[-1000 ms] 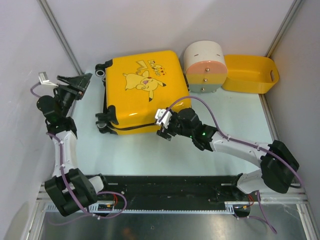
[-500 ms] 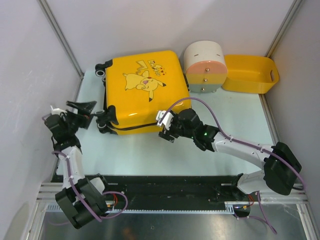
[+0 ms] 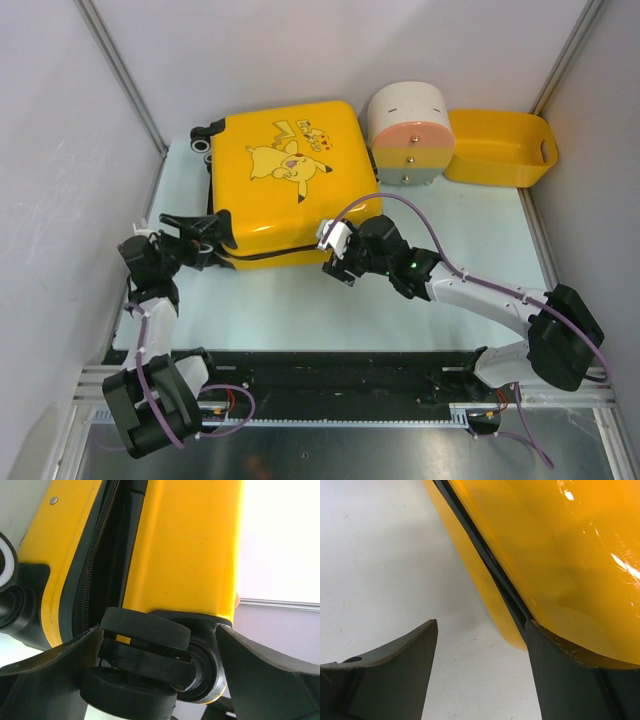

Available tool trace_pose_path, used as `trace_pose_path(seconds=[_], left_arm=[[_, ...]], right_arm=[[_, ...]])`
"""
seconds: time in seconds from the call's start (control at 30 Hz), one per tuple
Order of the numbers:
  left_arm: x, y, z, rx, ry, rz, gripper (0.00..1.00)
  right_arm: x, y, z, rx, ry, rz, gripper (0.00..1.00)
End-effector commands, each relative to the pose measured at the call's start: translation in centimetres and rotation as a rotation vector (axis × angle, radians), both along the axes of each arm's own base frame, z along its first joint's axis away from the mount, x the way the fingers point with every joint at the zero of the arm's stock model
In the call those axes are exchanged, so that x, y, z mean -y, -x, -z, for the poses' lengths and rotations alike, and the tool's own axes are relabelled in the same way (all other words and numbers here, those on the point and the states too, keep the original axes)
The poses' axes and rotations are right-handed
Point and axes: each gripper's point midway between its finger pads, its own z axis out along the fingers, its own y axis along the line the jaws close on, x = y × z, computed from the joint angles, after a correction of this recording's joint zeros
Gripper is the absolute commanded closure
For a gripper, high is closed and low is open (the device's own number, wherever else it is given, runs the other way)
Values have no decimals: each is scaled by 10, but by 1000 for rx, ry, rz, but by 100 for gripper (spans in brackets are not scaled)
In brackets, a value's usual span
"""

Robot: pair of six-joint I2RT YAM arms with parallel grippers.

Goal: Open, take out, and arrange the luggage

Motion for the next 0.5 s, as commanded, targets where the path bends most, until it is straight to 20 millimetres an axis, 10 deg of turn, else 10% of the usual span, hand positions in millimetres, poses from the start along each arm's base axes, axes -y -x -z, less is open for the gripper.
trace_pose_path(seconds=[0.0, 0.47], left_arm=[[-4, -11, -46, 135, 16, -33, 9], [-9, -30, -174, 343, 23, -19, 52]], right_arm=[[-5, -7, -31, 52, -62, 15, 25], [-28, -12, -60, 205, -125, 6, 24]])
